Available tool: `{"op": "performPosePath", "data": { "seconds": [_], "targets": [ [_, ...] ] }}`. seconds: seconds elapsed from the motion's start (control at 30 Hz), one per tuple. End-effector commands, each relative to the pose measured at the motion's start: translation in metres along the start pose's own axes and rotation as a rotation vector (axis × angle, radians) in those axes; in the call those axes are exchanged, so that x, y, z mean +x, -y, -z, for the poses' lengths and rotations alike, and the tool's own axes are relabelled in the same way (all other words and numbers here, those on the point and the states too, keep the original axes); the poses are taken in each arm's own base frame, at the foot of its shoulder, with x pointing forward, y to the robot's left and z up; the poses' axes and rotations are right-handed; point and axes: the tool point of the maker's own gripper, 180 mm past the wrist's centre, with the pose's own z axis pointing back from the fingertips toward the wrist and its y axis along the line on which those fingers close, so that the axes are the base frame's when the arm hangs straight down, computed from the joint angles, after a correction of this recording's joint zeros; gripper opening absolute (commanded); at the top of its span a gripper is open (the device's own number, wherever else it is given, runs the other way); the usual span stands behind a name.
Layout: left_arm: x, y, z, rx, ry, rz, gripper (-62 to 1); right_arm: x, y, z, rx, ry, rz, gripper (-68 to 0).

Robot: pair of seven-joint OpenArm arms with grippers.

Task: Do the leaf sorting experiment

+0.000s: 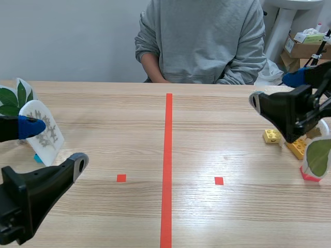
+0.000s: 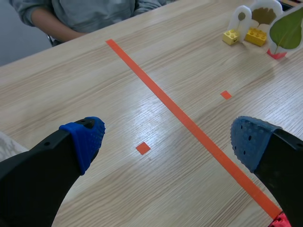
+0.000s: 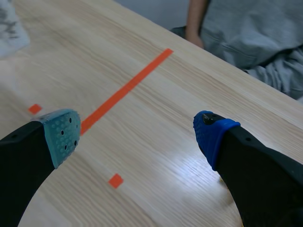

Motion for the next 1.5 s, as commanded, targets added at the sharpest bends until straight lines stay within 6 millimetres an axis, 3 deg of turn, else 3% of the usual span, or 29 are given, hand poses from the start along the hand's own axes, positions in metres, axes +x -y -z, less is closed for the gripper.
{"op": "performPosePath", "data": {
  "seconds": [0.0, 0.2, 0.63, 0.77, 1.03, 1.47],
  "targets": [
    [0.005, -0.002, 0.0, 0.007, 0.025, -0.005, -4.1, 0.004, -0.004, -0.005, 0.025, 0.015, -0.002, -18.8],
    [0.008, -0.002, 0.0, 0.006, 0.044, -0.062, -4.1, -0.011, -0.029, -0.021, 0.115, -0.01, 0.063, -18.8],
    [-0.002, 0.003, -0.01, -0.006, 0.01, -0.133, -4.1, -0.042, -0.014, -0.064, 0.035, -0.113, 0.226, -18.8],
    [-0.003, 0.005, -0.012, -0.012, 0.01, -0.146, -4.1, -0.055, -0.017, -0.067, 0.037, -0.179, 0.223, -18.8],
    [-0.003, 0.006, -0.012, -0.015, 0.01, -0.145, -4.1, -0.061, -0.013, -0.068, 0.017, -0.209, 0.175, -18.8],
    [-0.003, 0.006, -0.012, -0.016, 0.01, -0.145, -4.1, -0.055, -0.011, -0.066, 0.012, -0.176, 0.17, -18.8]
  ]
}}
